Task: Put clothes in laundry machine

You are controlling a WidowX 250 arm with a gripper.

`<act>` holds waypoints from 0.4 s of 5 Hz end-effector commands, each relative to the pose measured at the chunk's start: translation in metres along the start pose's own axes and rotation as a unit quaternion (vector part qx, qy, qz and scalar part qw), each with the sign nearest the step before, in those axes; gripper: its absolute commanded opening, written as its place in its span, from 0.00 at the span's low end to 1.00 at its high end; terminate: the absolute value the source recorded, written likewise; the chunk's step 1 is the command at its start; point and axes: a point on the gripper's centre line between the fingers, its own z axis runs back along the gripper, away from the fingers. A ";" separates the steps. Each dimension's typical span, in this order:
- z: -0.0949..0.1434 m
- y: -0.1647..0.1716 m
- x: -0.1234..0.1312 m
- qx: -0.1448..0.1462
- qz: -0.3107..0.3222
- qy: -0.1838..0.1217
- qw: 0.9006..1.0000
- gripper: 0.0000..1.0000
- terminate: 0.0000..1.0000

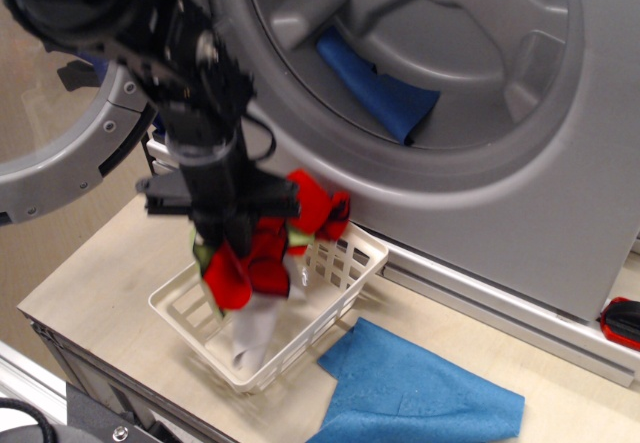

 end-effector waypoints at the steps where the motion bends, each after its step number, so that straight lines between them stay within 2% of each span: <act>1: 0.065 -0.050 0.034 -0.065 -0.107 -0.123 0.985 0.00 0.00; 2: 0.079 -0.065 0.050 -0.078 -0.110 -0.155 0.979 0.00 0.00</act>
